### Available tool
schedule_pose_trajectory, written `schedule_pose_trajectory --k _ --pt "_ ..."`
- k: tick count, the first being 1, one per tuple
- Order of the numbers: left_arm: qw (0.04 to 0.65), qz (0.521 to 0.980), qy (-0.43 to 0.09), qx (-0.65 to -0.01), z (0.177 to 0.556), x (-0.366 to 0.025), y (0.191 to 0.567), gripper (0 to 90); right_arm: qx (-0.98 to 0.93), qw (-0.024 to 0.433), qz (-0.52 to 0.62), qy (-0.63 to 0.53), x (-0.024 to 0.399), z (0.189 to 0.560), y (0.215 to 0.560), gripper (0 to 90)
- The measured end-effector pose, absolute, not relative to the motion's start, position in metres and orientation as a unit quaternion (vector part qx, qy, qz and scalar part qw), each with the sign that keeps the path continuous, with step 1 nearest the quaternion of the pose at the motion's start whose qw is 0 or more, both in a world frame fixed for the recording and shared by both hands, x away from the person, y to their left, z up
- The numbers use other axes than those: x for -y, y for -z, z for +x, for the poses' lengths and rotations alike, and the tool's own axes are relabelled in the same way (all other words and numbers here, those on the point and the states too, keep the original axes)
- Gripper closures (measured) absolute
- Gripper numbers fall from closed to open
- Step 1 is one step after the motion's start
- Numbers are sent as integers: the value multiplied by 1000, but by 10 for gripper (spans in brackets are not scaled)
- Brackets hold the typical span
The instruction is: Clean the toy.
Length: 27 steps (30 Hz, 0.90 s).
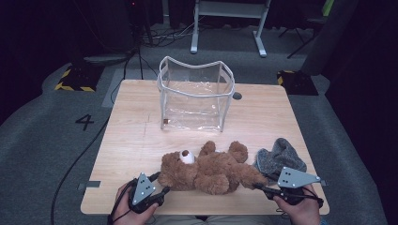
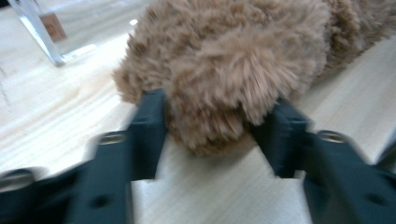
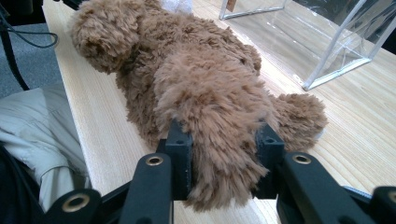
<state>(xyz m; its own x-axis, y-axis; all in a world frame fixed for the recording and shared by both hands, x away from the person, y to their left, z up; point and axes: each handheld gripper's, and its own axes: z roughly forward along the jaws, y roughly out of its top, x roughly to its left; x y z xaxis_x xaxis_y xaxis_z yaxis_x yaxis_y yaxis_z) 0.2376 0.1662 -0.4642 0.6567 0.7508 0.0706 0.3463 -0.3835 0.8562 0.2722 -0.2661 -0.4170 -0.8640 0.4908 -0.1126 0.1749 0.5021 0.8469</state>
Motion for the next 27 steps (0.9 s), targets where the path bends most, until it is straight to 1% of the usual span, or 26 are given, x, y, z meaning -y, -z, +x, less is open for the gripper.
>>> schedule_pose_trajectory --k 3,4,5,6,7,9,11,14,16,19,21,23,24,27 --pt "441 800 -247 -324 236 -165 461 472 -849 173 194 -460 265 273 417 669" --pt "441 803 -247 -317 236 -163 460 526 -849 173 194 -461 265 273 416 669" --pt "438 805 -249 -312 236 -163 459 618 -848 172 196 -461 265 273 416 670" --pt "431 810 -253 -308 236 -162 457 679 -849 172 192 -462 264 273 415 671" --pt "432 812 -244 -309 236 -162 457 746 -849 173 194 -460 264 273 414 673" --pt "436 813 -233 -308 235 -162 454 810 -848 173 194 -462 264 272 412 678" --pt "442 814 -222 -305 232 -162 450 826 -848 173 194 -462 265 271 408 679" --pt "458 809 -213 -301 227 -163 442 832 -846 173 197 -464 269 266 401 680" --pt "471 804 -197 -303 223 -163 436 832 -844 168 198 -469 273 262 397 680" --pt "489 796 -169 -314 217 -166 426 831 -842 147 206 -477 279 255 389 678" --pt "501 787 -141 -331 215 -168 422 830 -835 121 219 -490 283 252 383 673" --pt "508 781 -122 -343 215 -168 422 828 -831 114 223 -498 286 251 377 672" --pt "510 778 -119 -349 216 -167 423 827 -829 115 224 -500 287 252 374 671" --pt "488 784 -139 -357 226 -164 429 821 -829 128 224 -497 285 264 375 668"
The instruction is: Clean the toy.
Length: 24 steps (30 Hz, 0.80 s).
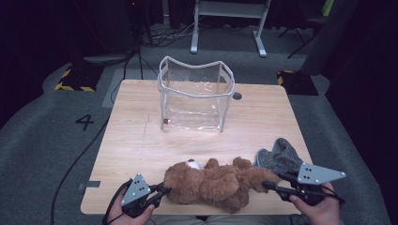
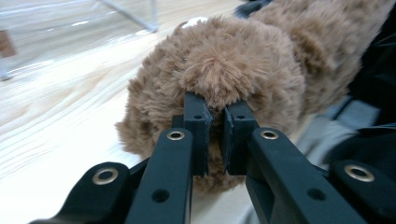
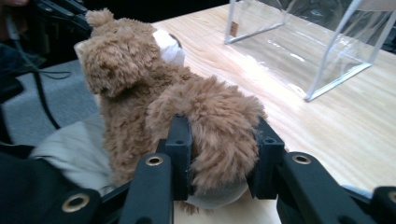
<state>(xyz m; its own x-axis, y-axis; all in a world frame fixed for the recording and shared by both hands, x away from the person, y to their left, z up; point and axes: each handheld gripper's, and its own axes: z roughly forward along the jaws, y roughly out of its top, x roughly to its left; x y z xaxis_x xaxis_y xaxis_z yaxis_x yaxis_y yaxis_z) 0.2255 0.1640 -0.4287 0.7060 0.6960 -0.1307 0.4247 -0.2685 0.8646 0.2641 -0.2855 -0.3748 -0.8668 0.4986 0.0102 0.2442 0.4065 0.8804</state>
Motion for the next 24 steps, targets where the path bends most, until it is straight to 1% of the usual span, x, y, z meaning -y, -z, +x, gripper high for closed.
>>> schedule_pose_trajectory --k 4,10,12,15,16,17,19,20,22,24 --pt "471 787 -153 -368 238 -162 438 815 -831 145 232 -484 277 287 385 657" --pt "493 766 -134 -390 260 -170 445 809 -814 141 258 -502 275 317 389 637" --pt "499 759 -138 -395 265 -171 446 792 -809 138 269 -504 275 325 392 637" --pt "501 754 -149 -397 269 -170 446 731 -802 133 285 -507 275 338 398 637" --pt "498 755 -160 -396 270 -170 445 703 -801 130 289 -509 275 341 400 638" --pt "498 752 -169 -397 270 -169 446 649 -799 124 295 -509 276 344 402 637" --pt "489 750 -203 -396 270 -168 446 512 -798 123 301 -508 276 350 404 638" --pt "486 751 -208 -395 270 -168 446 468 -797 124 303 -507 276 353 406 639" --pt "483 755 -226 -381 270 -165 446 425 -796 124 309 -505 276 358 409 640" --pt "485 763 -231 -359 270 -161 445 420 -797 126 314 -501 275 361 412 641"
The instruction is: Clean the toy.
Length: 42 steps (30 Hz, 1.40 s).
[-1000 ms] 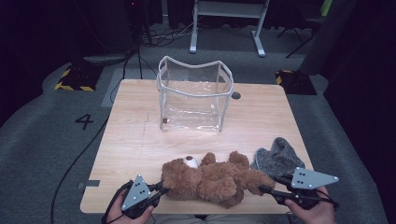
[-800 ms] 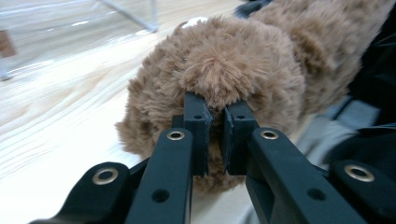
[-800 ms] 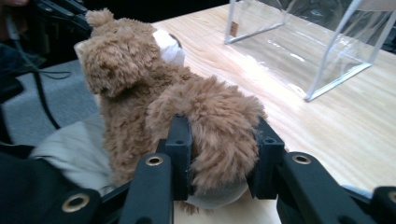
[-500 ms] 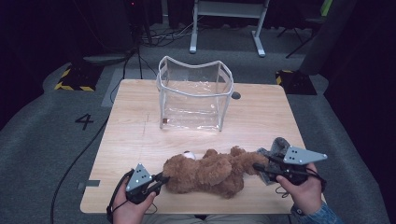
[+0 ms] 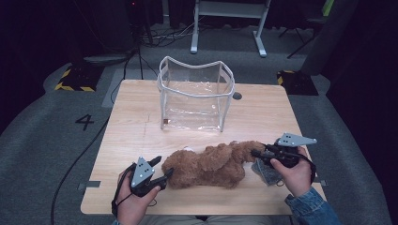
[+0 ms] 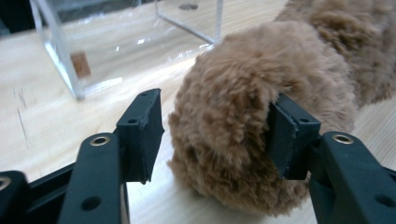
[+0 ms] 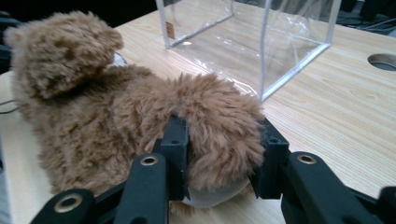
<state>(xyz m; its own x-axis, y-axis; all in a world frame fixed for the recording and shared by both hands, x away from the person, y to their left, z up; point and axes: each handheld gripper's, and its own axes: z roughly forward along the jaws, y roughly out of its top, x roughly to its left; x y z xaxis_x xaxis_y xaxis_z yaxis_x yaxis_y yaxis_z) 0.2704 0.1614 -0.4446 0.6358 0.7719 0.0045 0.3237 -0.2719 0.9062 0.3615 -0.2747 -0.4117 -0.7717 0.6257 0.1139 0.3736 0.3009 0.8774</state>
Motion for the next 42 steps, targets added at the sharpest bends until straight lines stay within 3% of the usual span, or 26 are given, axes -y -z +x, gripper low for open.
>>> schedule_pose_trajectory --k 3,6,9,16,24,31,42 --pt "494 771 -227 -333 276 -158 445 472 -796 126 322 -497 274 369 416 640" --pt "500 778 -197 -327 283 -155 447 705 -797 123 329 -491 272 377 421 625" --pt "481 785 -202 -335 289 -152 447 785 -798 134 326 -489 270 381 422 576" --pt "481 776 -198 -357 302 -154 453 801 -789 190 317 -490 278 371 412 372" --pt "484 770 -191 -369 311 -154 456 801 -810 235 330 -424 315 345 411 277" --pt "488 768 -195 -367 312 -153 457 800 -831 225 370 -348 344 351 441 185" --pt "503 761 -183 -367 312 -156 460 797 -852 186 407 -273 341 373 487 136"
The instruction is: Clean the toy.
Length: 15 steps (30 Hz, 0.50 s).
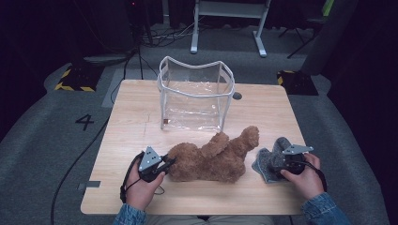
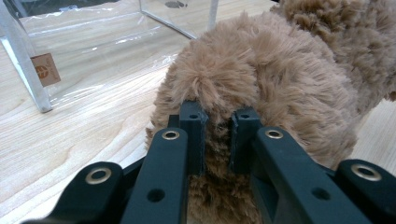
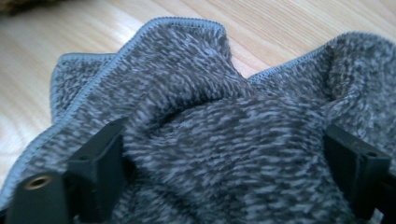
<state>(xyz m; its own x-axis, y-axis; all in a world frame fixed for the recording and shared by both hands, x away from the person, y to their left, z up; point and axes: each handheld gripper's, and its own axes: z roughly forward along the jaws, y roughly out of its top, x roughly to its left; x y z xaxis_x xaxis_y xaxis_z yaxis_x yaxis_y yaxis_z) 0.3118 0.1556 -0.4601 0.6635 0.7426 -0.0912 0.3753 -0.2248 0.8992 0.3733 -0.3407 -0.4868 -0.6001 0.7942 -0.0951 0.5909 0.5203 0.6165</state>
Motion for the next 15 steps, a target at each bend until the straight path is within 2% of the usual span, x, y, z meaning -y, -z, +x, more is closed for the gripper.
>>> schedule_pose_trajectory --k 3,4,5,7,8,9,10,11,14,15 --pt "503 760 -182 -368 312 -156 460 796 -843 184 423 -276 341 374 488 138" --pt "503 761 -182 -368 311 -156 460 796 -840 172 432 -279 342 374 488 176" --pt "503 761 -182 -368 311 -156 460 796 -840 172 432 -279 342 374 488 176" --pt "502 760 -182 -369 311 -155 460 796 -845 158 430 -277 345 375 484 379" --pt "502 760 -182 -369 311 -155 460 795 -845 158 430 -277 345 375 484 379" --pt "502 761 -182 -369 311 -155 460 795 -854 159 415 -271 345 374 480 573" --pt "503 760 -182 -369 311 -155 460 795 -854 159 415 -271 345 374 480 573" --pt "505 760 -181 -367 311 -156 461 795 -859 160 407 -268 344 372 479 659" --pt "508 758 -180 -367 312 -156 461 795 -859 173 399 -268 342 370 478 694" --pt "508 758 -178 -369 312 -156 461 795 -856 165 400 -283 342 368 477 703"
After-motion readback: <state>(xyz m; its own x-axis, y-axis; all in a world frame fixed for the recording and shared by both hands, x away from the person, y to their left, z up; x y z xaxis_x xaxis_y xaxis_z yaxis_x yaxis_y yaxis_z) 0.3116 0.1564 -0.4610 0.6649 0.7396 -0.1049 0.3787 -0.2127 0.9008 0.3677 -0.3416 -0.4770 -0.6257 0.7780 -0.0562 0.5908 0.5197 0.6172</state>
